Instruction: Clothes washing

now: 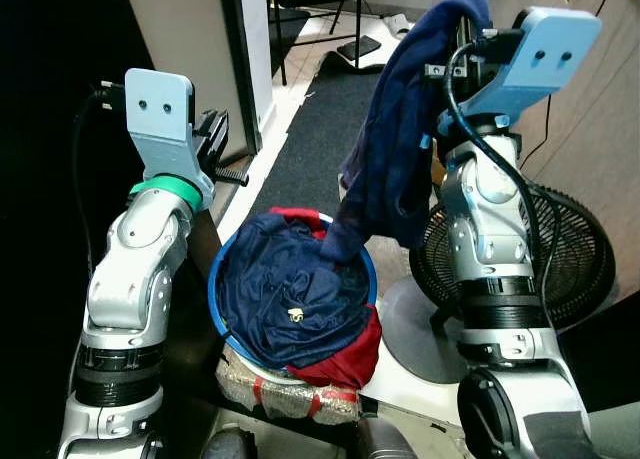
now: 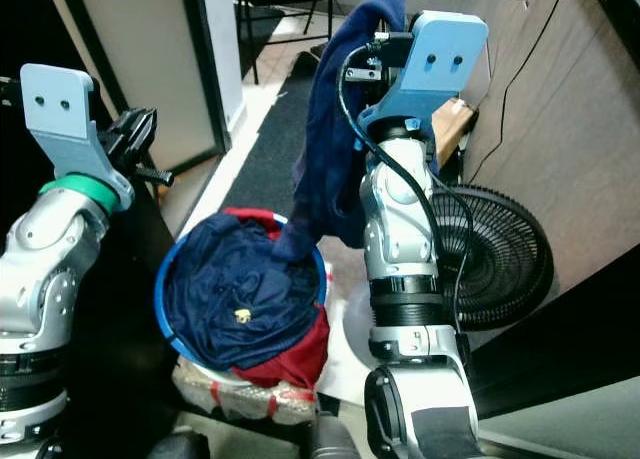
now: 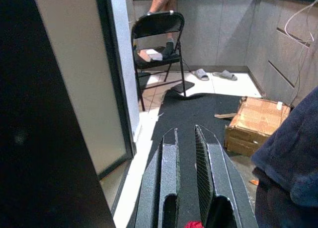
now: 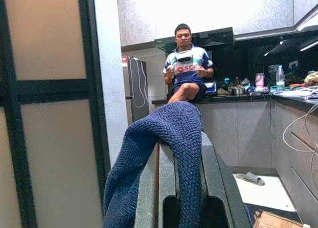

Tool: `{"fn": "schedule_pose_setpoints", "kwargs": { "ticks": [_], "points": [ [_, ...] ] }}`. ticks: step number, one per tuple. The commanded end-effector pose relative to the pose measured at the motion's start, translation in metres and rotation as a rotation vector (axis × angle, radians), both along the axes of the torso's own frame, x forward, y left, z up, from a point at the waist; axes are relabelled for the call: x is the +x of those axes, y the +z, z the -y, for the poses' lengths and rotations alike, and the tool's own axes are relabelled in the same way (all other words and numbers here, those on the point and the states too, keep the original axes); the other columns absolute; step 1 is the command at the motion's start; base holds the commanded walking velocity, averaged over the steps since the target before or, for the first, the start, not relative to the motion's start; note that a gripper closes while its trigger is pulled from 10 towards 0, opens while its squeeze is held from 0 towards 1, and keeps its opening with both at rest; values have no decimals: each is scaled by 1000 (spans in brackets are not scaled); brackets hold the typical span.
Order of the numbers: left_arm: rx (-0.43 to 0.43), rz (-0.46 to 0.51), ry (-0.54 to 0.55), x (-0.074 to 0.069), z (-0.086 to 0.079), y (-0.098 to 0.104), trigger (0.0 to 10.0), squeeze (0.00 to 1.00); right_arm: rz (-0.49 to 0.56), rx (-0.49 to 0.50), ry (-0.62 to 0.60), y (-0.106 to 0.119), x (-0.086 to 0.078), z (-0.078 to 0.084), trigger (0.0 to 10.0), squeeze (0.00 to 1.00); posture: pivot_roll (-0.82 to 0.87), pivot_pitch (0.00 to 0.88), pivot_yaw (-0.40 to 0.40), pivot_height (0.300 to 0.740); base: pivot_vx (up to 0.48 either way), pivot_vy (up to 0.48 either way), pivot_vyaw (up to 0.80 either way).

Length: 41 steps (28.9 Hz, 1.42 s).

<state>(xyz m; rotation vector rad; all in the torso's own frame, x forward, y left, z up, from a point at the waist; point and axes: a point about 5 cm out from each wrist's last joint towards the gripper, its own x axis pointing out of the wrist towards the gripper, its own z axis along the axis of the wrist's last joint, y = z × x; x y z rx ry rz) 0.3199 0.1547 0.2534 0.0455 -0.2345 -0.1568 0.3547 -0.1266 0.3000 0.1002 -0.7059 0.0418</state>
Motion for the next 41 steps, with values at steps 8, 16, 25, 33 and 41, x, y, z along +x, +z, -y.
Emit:
{"fn": "schedule_pose_setpoints", "kwargs": {
  "ticks": [8,16,25,33,41],
  "points": [
    [2,-12,-1,-1,0,-2,10000,0,17,5,-2,2,-1,1,10000,0,51,34,19,740,0,0,0],
    [3,-12,-3,-1,0,-2,10000,0,12,1,-10,1,-1,1,10000,0,50,31,19,740,0,0,0],
    [6,-14,-4,0,0,-2,10000,0,-56,25,6,-13,4,-1,10000,0,50,25,18,740,0,0,-372],
    [8,-13,-4,0,0,-3,10000,0,-58,21,3,-14,5,-1,10000,0,51,19,19,740,0,0,-800],
    [9,-14,-5,0,0,-3,10000,0,-58,19,-2,-14,5,-1,10000,0,51,17,20,740,0,0,-800]
  ]
}}
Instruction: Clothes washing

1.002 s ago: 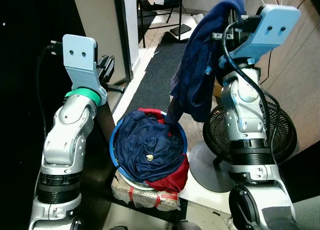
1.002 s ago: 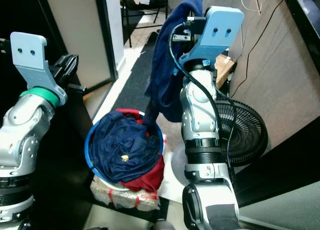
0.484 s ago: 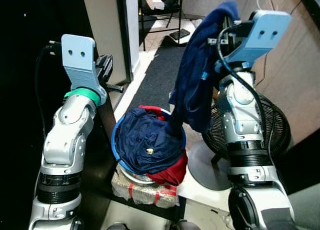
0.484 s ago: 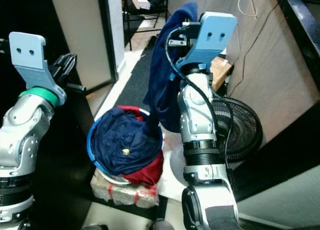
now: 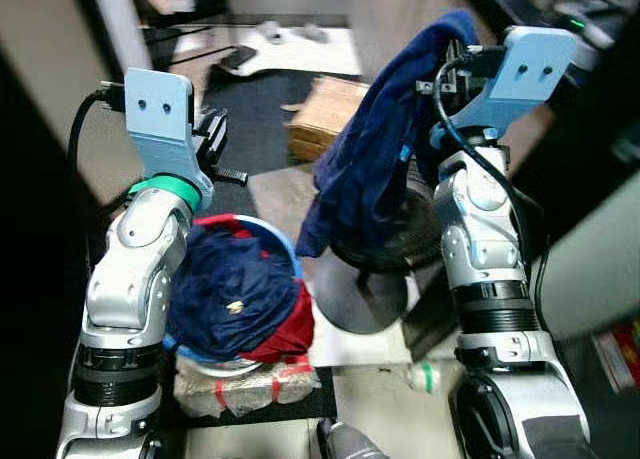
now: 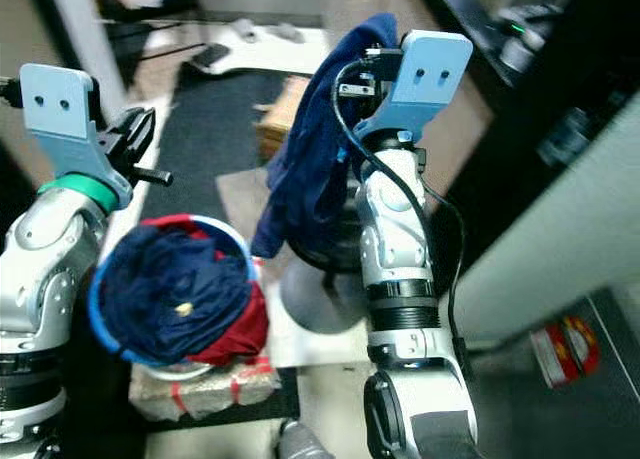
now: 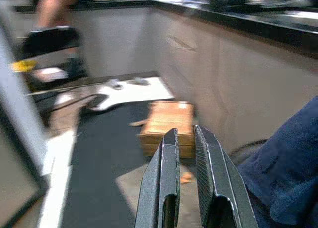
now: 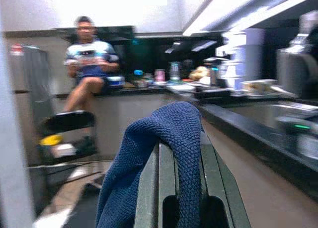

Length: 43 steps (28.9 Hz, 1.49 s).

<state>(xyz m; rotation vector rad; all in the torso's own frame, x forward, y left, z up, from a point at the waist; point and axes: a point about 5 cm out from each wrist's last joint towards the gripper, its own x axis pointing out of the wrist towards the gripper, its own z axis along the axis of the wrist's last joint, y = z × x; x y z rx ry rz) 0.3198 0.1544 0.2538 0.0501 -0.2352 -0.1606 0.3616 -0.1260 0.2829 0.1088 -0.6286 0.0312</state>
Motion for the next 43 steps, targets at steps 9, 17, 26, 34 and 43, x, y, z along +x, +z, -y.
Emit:
{"fn": "schedule_pose_setpoints", "kwargs": {
  "ticks": [9,17,26,34,43],
  "points": [
    [5,-16,-3,1,-1,-3,10000,0,21,13,-6,3,-1,1,10000,0,52,21,24,740,0,0,-800],
    [7,-20,-2,1,-1,-3,10000,0,19,17,-9,2,-2,2,10000,0,52,23,25,740,0,0,-800],
    [11,-38,3,-7,-6,-8,10000,0,27,13,-10,2,-4,2,10000,0,49,31,33,740,0,0,-800],
    [16,-51,-5,-32,-9,-10,10000,0,40,6,-10,2,-11,3,10000,0,64,41,30,740,0,0,-800],
    [73,15,-23,-43,-10,6,10000,0,66,-9,8,6,-17,-2,10000,0,68,36,31,740,0,0,-800]
  ]
}}
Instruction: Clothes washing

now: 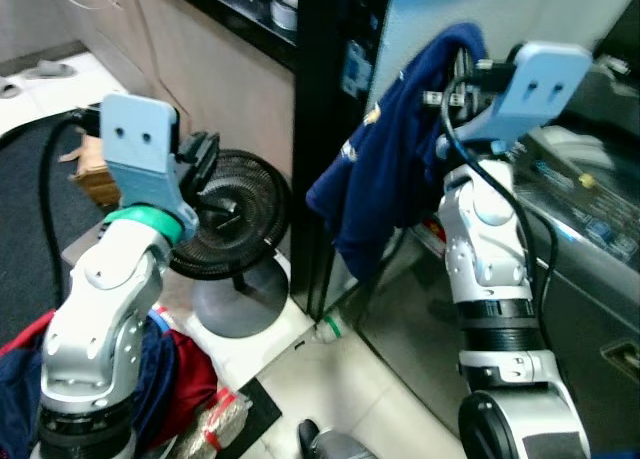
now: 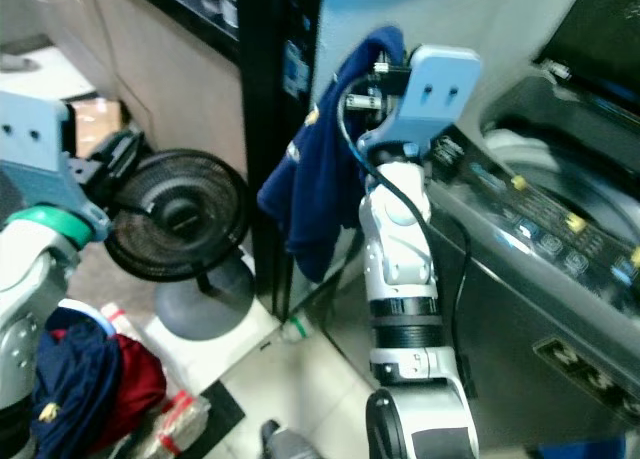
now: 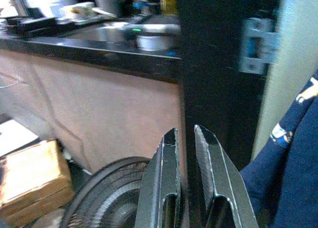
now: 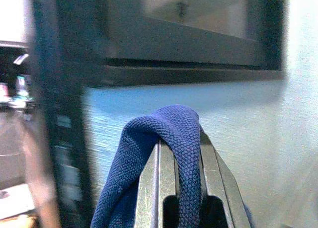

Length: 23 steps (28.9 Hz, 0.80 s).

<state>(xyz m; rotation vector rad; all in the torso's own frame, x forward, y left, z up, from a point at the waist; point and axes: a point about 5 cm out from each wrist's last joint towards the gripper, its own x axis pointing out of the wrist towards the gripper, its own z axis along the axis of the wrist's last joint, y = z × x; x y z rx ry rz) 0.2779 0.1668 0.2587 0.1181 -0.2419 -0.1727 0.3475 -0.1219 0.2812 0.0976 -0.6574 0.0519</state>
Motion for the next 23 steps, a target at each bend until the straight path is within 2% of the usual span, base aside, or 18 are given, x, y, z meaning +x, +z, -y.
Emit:
{"fn": "schedule_pose_setpoints", "kwargs": {
  "ticks": [1,4,10,23],
  "points": [
    [19,21,-18,0,3,6,10000,0,47,8,-5,11,-4,1,10000,0,68,35,31,740,0,0,-800],
    [39,62,-7,6,3,17,10000,0,73,14,0,19,-4,0,10000,0,65,31,31,740,0,0,-800],
    [45,88,6,8,3,24,10000,0,82,19,3,23,-5,0,10000,0,65,26,31,740,0,0,-800],
    [19,101,-7,7,5,26,10000,0,77,21,6,23,-5,-1,10000,0,65,21,28,740,0,0,-800]
  ]
}}
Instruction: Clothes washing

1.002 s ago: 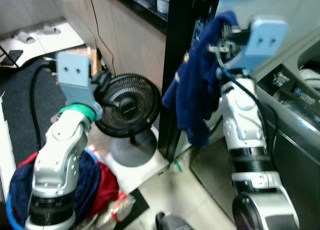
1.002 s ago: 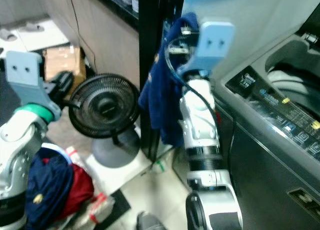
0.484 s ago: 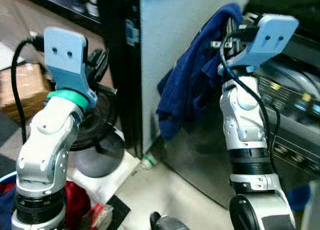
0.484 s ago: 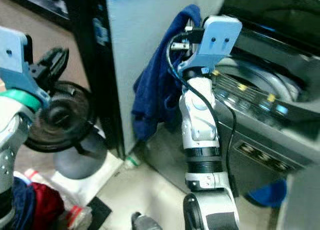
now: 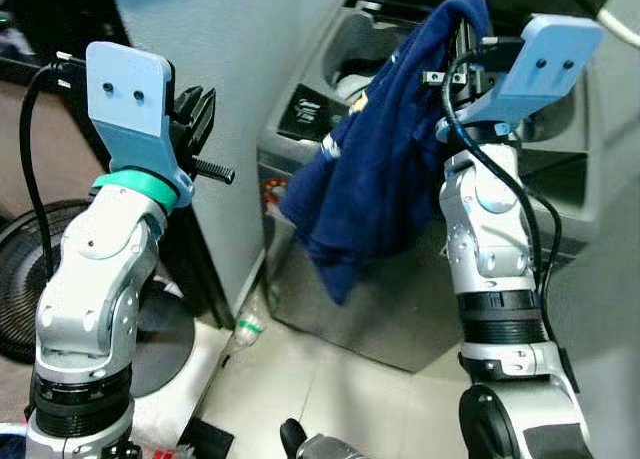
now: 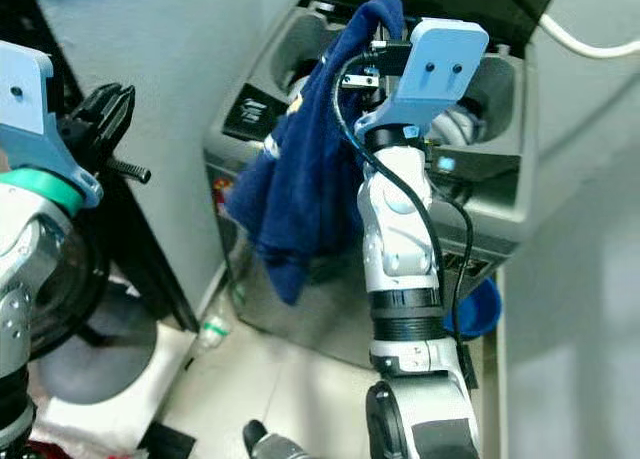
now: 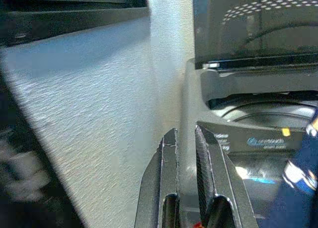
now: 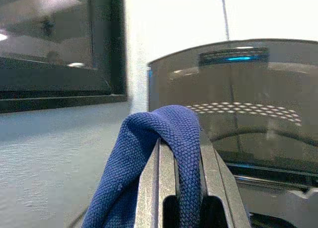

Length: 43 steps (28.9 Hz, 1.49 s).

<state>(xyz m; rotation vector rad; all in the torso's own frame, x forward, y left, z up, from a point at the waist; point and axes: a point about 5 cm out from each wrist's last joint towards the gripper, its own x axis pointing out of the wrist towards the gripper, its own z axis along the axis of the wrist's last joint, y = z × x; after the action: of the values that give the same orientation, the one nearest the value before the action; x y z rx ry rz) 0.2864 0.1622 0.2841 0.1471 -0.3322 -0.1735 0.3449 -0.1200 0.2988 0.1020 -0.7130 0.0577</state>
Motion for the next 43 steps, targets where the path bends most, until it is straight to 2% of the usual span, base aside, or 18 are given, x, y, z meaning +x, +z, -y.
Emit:
{"fn": "schedule_pose_setpoints", "kwargs": {
  "ticks": [1,32,43],
  "points": [
    [-4,13,-4,-1,0,1,10000,0,21,17,2,5,-2,1,10000,0,65,20,27,740,0,0,-800],
    [1,31,45,6,-2,1,10000,0,8,59,-2,6,1,4,10000,0,69,13,30,740,0,0,-798],
    [2,58,66,8,-2,4,10000,0,25,30,31,6,0,-2,10000,0,68,14,31,740,384,286,0]
  ]
}}
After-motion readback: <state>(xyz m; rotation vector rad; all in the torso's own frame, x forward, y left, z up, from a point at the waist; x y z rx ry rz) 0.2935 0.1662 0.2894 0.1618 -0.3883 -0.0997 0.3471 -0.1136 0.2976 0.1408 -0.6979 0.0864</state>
